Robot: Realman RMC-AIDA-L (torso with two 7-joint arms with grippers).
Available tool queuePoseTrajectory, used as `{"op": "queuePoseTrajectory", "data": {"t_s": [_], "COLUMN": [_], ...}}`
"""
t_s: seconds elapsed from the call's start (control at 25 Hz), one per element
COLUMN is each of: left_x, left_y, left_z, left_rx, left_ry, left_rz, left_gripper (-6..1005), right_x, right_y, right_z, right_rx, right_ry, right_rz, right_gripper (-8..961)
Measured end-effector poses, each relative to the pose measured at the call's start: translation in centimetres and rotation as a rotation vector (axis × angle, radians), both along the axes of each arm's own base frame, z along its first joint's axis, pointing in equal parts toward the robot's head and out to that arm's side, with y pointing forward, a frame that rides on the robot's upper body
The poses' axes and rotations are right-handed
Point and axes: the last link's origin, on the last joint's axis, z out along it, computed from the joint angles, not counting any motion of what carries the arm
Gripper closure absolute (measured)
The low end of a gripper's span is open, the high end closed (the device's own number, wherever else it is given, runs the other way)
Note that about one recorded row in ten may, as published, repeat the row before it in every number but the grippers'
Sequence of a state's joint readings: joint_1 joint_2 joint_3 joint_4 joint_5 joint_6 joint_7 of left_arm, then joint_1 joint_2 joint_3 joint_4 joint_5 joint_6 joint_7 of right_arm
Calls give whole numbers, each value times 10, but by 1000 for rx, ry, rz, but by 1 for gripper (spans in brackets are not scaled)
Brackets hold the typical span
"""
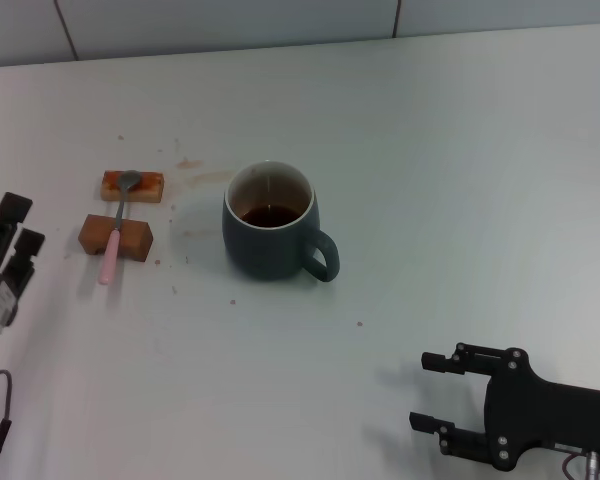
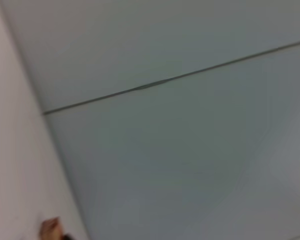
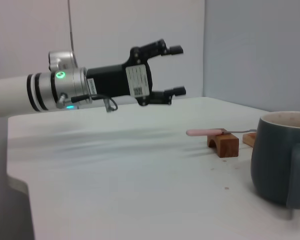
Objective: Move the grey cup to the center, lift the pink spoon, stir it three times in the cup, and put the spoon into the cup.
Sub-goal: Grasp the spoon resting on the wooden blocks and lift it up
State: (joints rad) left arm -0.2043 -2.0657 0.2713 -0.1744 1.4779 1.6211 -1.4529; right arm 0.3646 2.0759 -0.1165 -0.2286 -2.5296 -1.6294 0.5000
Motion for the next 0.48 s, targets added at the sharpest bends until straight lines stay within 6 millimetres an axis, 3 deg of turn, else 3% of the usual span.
{"op": "queuePoseTrajectory", "data": {"t_s": [0.48], "left_x": [-10], "left_y": [2], "left_z": [-17], "left_rx": [-114], "left_ry": [-48], "left_rz": [104], "left_gripper": [193], "right_x": [0], "right_y": [7], "right_z": [3], "right_rx": [6], "right_ry": [-20], "right_rz": [20], "right_gripper": [322]}}
